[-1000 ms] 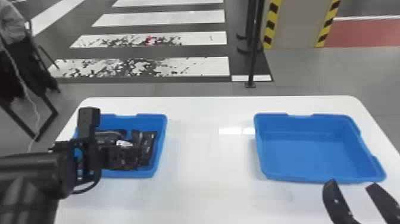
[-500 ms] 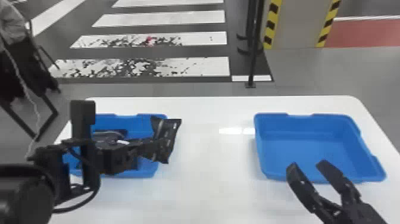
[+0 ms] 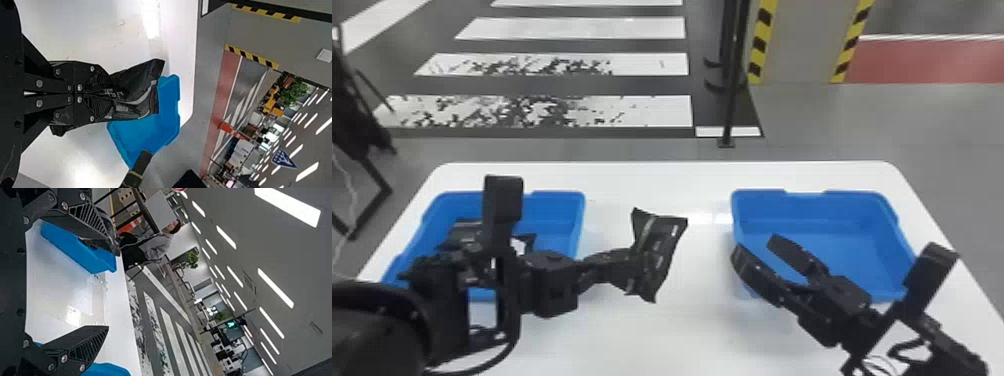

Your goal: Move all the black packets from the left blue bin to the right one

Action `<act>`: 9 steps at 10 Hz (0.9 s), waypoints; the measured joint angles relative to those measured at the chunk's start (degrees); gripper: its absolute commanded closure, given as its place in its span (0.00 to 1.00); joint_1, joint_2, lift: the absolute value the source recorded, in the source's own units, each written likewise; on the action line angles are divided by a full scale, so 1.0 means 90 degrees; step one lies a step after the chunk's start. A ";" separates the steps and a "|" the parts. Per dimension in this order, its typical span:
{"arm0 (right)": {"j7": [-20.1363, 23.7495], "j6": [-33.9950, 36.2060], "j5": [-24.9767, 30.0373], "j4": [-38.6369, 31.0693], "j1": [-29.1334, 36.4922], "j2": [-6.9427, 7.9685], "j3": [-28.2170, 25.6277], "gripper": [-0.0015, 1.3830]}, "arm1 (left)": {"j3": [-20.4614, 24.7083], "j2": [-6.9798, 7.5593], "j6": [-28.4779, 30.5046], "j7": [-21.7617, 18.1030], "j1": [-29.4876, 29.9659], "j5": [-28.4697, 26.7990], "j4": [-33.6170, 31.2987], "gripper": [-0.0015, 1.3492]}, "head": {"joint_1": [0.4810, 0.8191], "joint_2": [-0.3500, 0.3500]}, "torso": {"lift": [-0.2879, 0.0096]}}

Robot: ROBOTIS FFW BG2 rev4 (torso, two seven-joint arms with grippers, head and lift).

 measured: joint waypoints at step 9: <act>0.0272 0.1273 -0.0732 0.0390 -0.1044 -0.0163 0.0592 0.89 | -0.0471 0.0016 0.0004 0.0006 -0.0188 0.0476 0.0128 0.90 | 0.63 0.55 | 0.50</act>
